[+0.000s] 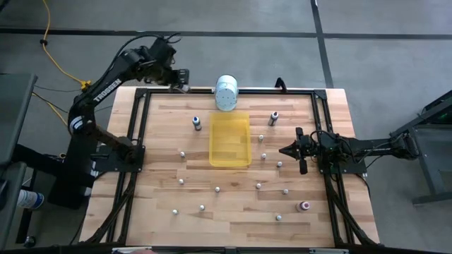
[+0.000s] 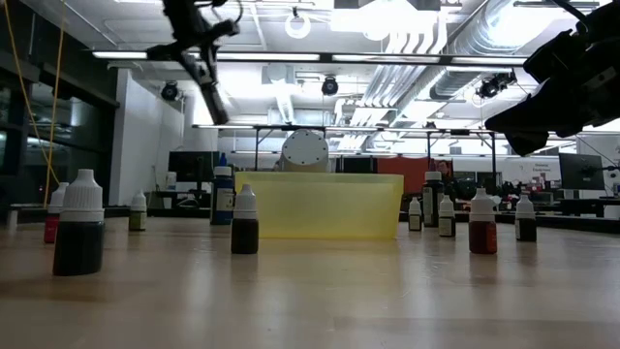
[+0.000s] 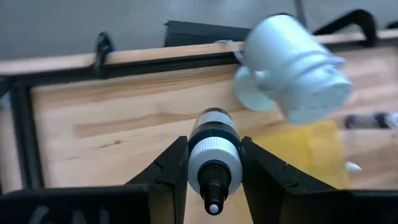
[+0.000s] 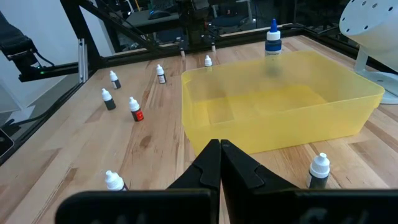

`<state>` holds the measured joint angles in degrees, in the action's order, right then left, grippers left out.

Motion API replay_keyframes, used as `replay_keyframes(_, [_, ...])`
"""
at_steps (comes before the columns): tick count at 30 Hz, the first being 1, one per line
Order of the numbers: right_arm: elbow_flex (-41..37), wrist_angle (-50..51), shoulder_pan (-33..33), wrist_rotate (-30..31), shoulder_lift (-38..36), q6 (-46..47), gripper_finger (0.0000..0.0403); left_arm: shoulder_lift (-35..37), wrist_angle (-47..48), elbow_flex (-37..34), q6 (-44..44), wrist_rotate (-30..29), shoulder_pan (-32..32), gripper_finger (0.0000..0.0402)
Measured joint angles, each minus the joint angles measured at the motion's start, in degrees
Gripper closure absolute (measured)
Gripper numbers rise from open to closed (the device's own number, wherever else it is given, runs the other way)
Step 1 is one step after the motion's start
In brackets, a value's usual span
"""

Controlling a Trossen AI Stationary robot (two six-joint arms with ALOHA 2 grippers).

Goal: Pick & Place food coloring
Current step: Put the big black food coloring bottle in the yellow transparent bin

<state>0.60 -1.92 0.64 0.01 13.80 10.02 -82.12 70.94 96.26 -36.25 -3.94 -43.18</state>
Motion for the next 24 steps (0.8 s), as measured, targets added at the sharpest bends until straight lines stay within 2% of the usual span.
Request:
replay_keyframes(9, [0.00,0.00,0.00,0.01,0.00,-0.01,0.0402,-10.32,5.50,15.44,7.88,4.86,7.34,0.0293])
replay_keyframes(14, [0.00,0.00,0.00,0.01,0.00,0.00,0.0402,-15.39,8.39,21.44,11.18,6.59,11.38,0.0293])
replay_keyframes(24, [0.00,0.00,0.00,0.00,0.00,0.00,0.0402,-23.41,8.40,24.05,15.09,7.59,19.77,0.0293])
